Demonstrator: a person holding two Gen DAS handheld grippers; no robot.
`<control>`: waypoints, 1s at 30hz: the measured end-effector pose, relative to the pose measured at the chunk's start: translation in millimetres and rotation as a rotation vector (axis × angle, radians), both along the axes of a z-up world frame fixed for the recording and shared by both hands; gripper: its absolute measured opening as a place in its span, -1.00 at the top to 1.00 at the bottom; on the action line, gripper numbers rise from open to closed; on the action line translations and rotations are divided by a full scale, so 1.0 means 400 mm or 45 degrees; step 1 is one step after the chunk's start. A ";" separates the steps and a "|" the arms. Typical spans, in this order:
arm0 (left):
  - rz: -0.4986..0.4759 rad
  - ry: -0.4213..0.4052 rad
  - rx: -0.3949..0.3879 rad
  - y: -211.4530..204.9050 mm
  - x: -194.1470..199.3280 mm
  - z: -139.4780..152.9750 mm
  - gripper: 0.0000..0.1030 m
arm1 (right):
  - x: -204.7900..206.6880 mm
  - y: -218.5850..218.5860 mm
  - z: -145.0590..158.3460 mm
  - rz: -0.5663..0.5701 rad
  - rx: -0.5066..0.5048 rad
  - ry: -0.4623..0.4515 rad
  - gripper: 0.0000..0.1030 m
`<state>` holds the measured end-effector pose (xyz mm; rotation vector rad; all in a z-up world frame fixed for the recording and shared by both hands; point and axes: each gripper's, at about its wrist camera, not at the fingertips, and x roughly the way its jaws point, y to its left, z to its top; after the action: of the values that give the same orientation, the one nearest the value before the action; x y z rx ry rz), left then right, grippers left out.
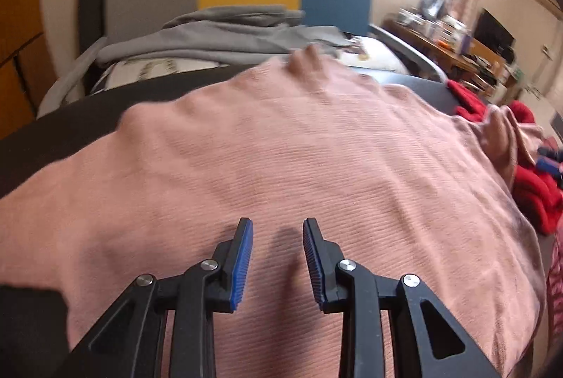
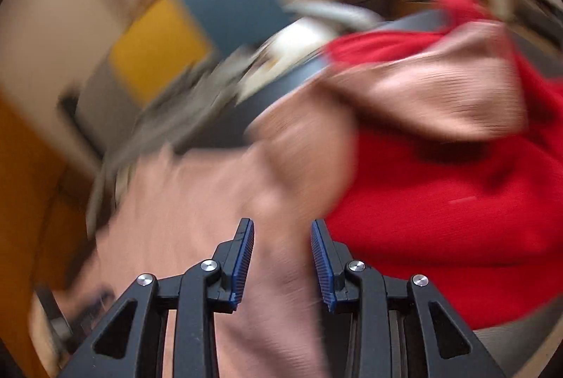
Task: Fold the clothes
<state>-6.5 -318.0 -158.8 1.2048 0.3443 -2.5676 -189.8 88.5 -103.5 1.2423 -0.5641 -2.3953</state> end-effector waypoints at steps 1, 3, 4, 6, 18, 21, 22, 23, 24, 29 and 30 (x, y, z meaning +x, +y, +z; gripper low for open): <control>-0.021 0.004 -0.008 0.015 -0.018 0.003 0.42 | -0.009 0.048 0.007 -0.080 -0.049 -0.001 0.29; -0.067 0.014 -0.004 0.045 -0.069 0.010 0.42 | -0.019 0.146 0.017 -0.246 -0.137 0.008 0.25; -0.090 0.020 0.000 0.061 -0.096 0.014 0.42 | -0.025 0.179 0.019 -0.309 -0.153 0.017 0.23; -0.137 0.023 -0.011 0.095 -0.150 0.015 0.42 | -0.045 0.230 0.010 -0.394 -0.165 0.016 0.07; -0.156 -0.070 -0.093 0.188 -0.309 -0.024 0.41 | -0.183 0.298 -0.074 -0.492 -0.116 -0.038 -0.07; -0.152 -0.067 -0.101 0.192 -0.308 -0.029 0.41 | -0.199 0.280 -0.080 -0.444 -0.103 -0.015 0.45; -0.148 -0.064 -0.095 0.190 -0.306 -0.030 0.41 | -0.200 0.273 -0.077 -0.438 -0.086 -0.009 0.64; -0.144 -0.061 -0.088 0.188 -0.306 -0.030 0.40 | -0.202 0.266 -0.074 -0.433 -0.066 -0.002 0.79; -0.141 -0.060 -0.080 0.185 -0.306 -0.030 0.40 | -0.200 0.255 -0.064 -0.414 -0.055 0.020 0.80; -0.132 -0.071 -0.077 0.183 -0.313 -0.028 0.39 | -0.189 0.139 0.008 -0.178 0.010 0.149 0.83; -0.119 -0.076 -0.048 0.178 -0.315 -0.024 0.40 | -0.184 0.100 0.021 -0.106 0.038 0.169 0.83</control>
<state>-132.3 -247.0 -168.5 1.3099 0.2305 -2.5972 -263.4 128.5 -95.0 1.0815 -0.5508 -2.5412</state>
